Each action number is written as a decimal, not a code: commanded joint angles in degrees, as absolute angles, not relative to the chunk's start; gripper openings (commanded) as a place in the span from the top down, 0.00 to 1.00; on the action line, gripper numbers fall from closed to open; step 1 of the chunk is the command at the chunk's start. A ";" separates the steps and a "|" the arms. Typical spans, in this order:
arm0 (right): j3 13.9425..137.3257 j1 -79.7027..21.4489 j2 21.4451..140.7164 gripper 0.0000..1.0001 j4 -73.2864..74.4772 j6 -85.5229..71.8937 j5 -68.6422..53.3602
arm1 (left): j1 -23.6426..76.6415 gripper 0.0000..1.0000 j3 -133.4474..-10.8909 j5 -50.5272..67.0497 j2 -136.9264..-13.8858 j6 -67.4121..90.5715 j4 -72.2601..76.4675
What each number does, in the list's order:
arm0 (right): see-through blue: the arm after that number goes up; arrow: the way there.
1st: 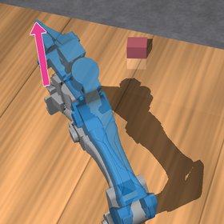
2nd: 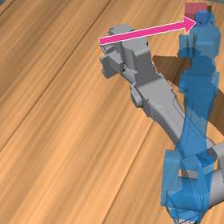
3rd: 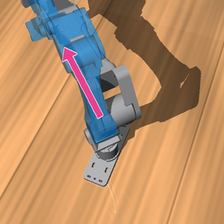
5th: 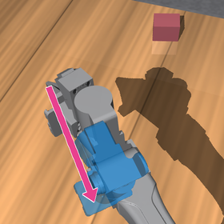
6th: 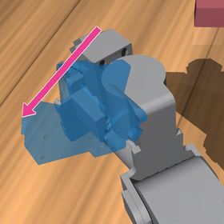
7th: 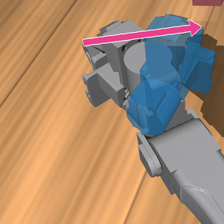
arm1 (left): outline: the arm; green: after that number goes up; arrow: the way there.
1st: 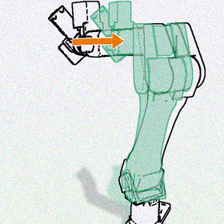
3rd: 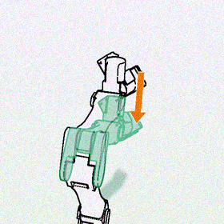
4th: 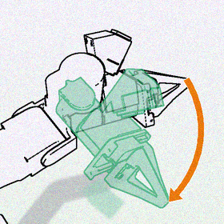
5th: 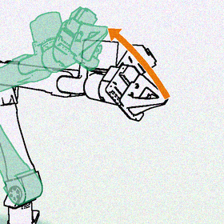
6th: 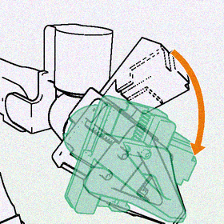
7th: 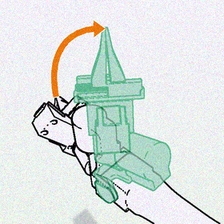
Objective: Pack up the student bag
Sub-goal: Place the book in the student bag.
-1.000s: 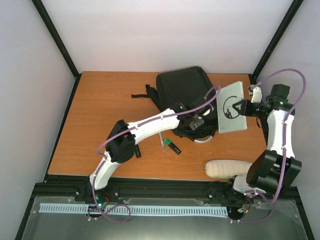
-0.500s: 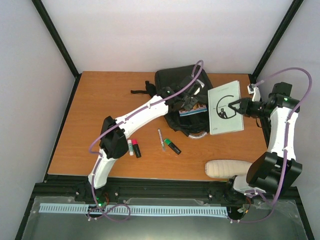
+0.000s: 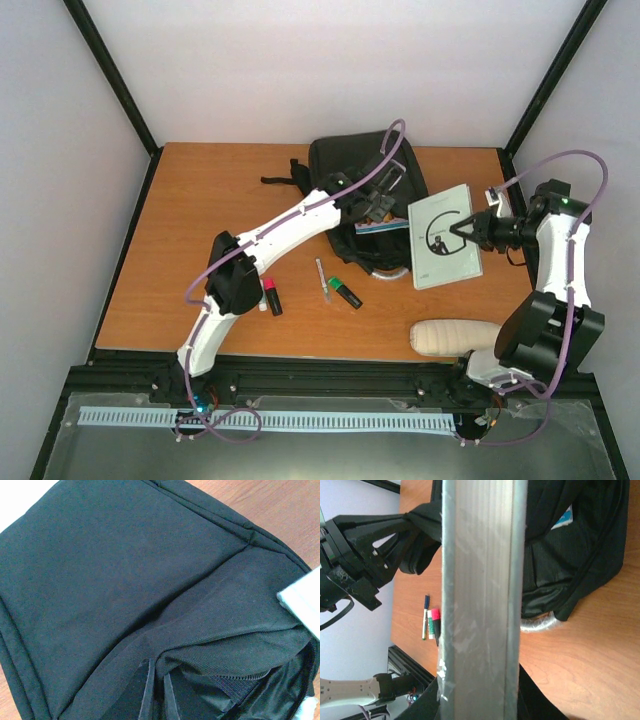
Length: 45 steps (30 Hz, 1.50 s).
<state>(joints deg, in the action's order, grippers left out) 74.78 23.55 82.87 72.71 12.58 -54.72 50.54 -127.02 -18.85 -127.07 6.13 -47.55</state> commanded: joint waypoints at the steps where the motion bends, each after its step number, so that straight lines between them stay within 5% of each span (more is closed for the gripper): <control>1: 73.83 23.77 79.19 0.97 77.26 11.99 -55.68 | 50.27 0.99 -130.03 -21.13 -126.84 7.78 -43.50; 13: 77.98 24.35 75.88 0.97 80.95 13.25 -56.83 | 50.09 0.99 -130.30 -22.31 -129.43 6.81 -42.86; 18: 69.80 24.35 75.86 0.97 78.77 11.31 -58.60 | 49.56 0.99 -130.80 -20.22 -128.20 9.00 -42.42; 27: 75.99 23.90 84.70 0.97 76.91 9.52 -65.94 | 49.57 0.99 -129.28 -17.72 -121.02 10.31 -40.36; 45: 78.31 7.28 98.74 0.97 61.01 2.87 -69.02 | 49.57 0.99 -122.80 -19.22 -114.82 9.67 -37.53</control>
